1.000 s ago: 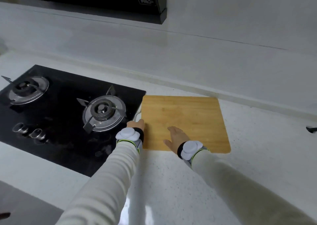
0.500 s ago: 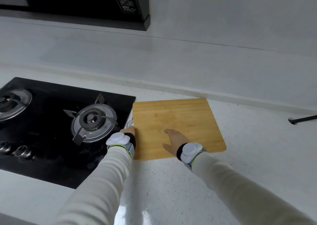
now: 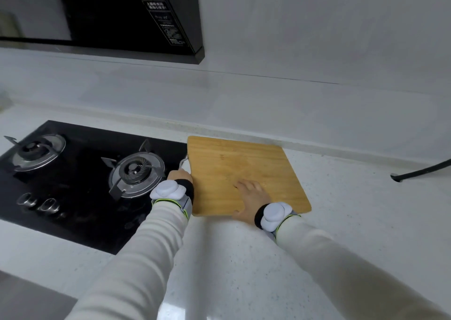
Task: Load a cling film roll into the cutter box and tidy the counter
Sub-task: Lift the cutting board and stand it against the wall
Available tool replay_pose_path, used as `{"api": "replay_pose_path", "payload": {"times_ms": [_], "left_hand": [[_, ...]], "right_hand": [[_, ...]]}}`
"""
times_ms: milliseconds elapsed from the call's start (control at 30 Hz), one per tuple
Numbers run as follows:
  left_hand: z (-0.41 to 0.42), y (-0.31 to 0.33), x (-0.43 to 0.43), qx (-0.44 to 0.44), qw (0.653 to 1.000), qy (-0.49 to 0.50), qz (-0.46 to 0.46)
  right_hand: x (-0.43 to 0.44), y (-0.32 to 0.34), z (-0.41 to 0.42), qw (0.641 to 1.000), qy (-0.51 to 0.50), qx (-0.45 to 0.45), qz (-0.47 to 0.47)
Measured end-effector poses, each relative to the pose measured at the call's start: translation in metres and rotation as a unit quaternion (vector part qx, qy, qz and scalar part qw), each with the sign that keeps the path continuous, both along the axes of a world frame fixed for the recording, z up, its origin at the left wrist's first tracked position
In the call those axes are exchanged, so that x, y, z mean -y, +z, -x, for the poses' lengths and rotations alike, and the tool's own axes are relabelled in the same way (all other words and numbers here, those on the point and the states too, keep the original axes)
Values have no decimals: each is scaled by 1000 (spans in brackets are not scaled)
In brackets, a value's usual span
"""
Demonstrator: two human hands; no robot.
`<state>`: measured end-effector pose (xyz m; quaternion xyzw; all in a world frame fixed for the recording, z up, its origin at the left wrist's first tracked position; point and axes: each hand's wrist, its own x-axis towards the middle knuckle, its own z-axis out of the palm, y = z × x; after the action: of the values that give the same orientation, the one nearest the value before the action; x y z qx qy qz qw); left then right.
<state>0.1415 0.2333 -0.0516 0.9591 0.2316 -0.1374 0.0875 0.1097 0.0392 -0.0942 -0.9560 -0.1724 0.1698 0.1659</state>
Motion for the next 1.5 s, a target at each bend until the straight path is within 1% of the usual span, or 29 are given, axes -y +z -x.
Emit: {"api": "replay_pose_path", "payload": {"times_ms": [67, 133, 200, 267, 333, 433, 567, 633, 767, 833, 933, 967, 1067, 1100, 1167, 1200, 1367, 1400, 1500], "left_hand": [[2, 12, 10, 32, 999, 20, 22], [5, 22, 22, 92, 989, 79, 83], [9, 37, 39, 140, 961, 147, 188], [9, 52, 57, 215, 923, 170, 270], [13, 67, 83, 259, 900, 169, 307], [16, 85, 117, 321, 857, 173, 365], [20, 106, 165, 356, 805, 153, 449], [19, 110, 174, 366, 777, 152, 489], [0, 112, 202, 350, 734, 152, 562], [-15, 109, 211, 346, 731, 164, 564], [-38, 101, 219, 326, 760, 163, 539], [-46, 97, 221, 318, 765, 158, 538], [-62, 88, 230, 280, 755, 160, 571], [-63, 86, 227, 279, 756, 154, 571], [-74, 82, 233, 258, 774, 114, 567], [-75, 79, 234, 257, 776, 105, 566], [-94, 84, 255, 241, 754, 108, 601], [-96, 85, 262, 236, 758, 97, 600], [-99, 91, 288, 249, 789, 45, 560]], "right_hand": [[7, 4, 0, 1000, 10, 6, 7], [17, 9, 3, 1000, 3, 22, 7], [28, 15, 7, 998, -13, 54, 7], [41, 22, 12, 993, -33, 112, 15], [59, 31, 18, 986, -57, 154, 14], [81, 49, 21, 988, -82, 131, -3], [127, 71, 24, 981, -115, 149, -49], [142, 79, 24, 979, -122, 148, -70], [184, 90, 28, 970, -146, 154, -117], [201, 92, 30, 966, -160, 157, -129], [223, 100, 34, 957, -202, 152, -145], [228, 103, 34, 953, -221, 141, -149], [245, 109, 30, 933, -288, 111, -186], [247, 109, 29, 928, -300, 102, -198], [257, 107, 24, 916, -328, 109, -203], [260, 106, 23, 914, -333, 115, -203], [274, 104, 16, 890, -366, 151, -224], [278, 105, 17, 883, -376, 158, -231], [300, 105, 25, 864, -405, 174, -243]]}}
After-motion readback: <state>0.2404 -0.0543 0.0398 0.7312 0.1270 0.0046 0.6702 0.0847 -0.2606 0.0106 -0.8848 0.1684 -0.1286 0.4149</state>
